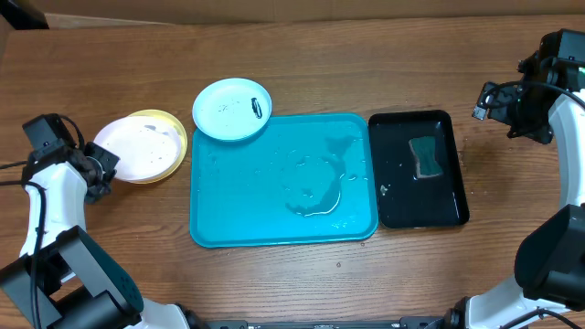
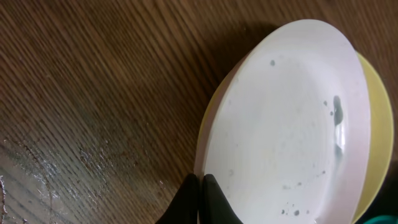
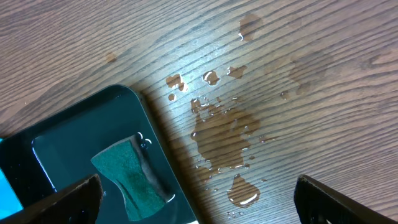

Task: Clean dirty plates on tray and stack at the side
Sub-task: 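Swing the white plate left and set it on the yellow plate, then move left gripper to the light-blue plate rim and grip it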

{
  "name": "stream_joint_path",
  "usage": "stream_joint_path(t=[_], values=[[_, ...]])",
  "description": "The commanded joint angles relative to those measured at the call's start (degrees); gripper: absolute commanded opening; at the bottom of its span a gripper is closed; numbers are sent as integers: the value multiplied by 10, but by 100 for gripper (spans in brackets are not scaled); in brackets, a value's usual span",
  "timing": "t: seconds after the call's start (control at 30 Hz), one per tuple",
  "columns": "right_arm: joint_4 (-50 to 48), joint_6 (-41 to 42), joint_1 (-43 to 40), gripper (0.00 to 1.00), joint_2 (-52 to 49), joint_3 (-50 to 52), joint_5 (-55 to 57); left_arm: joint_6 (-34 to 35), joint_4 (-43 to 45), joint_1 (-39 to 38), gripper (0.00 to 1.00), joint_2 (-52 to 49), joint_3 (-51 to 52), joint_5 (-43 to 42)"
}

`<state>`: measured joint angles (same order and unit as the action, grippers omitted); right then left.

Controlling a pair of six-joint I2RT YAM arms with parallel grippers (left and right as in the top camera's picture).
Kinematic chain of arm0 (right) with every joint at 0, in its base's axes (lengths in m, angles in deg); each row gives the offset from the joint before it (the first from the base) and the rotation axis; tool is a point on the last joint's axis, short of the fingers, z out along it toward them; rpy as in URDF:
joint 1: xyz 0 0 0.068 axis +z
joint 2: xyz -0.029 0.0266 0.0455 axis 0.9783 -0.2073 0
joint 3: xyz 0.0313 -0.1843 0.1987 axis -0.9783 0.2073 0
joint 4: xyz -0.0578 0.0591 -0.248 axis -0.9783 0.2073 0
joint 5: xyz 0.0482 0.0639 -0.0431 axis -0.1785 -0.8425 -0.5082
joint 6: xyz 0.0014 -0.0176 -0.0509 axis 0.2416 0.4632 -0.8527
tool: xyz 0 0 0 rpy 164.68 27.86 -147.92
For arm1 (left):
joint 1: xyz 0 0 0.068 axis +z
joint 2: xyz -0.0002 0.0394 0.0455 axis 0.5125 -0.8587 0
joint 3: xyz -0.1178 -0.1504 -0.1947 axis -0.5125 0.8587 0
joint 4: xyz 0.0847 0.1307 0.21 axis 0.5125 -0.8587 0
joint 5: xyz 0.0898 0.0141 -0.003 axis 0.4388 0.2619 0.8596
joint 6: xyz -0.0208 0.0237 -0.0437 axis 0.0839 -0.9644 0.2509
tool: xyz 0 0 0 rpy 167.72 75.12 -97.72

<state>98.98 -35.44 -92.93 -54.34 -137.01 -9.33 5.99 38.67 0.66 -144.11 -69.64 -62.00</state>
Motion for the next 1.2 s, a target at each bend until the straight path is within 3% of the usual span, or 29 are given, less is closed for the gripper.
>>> stream_joint_path(t=[0.0, 0.07, 0.2, 0.27, 0.4, 0.6, 0.73, 0.87, 1.17], values=[[-3, 2, -1, 100, 3, -4, -2, 11, 7, -6, 4, -2, 6, 2], [-3, 2, -1, 100, 3, -4, -2, 9, 8, -9, 6, -2, 6, -3], [-3, 2, -1, 100, 3, -4, -2, -34, 9, -9, 40, -2, 5, -72], [-3, 2, -1, 100, 3, -4, -2, -75, 9, -11, 49, -2, -3, -156], [-3, 2, -1, 100, 3, -4, -2, -79, -37, -37, 52, -2, -50, -231], [-3, 2, -1, 100, 3, -4, -2, -77, -120, -122, 51, -2, -154, -167], [-3, 2, -1, 100, 3, -4, -2, -31, -106, -177, 37, -3, -162, -123], [-3, 2, -1, 100, 3, -4, -2, 11, -94, -227, 30, -22, -157, -62], [-3, 2, -1, 100, 3, -4, -2, 39, -51, -266, 29, -102, -157, -41]])
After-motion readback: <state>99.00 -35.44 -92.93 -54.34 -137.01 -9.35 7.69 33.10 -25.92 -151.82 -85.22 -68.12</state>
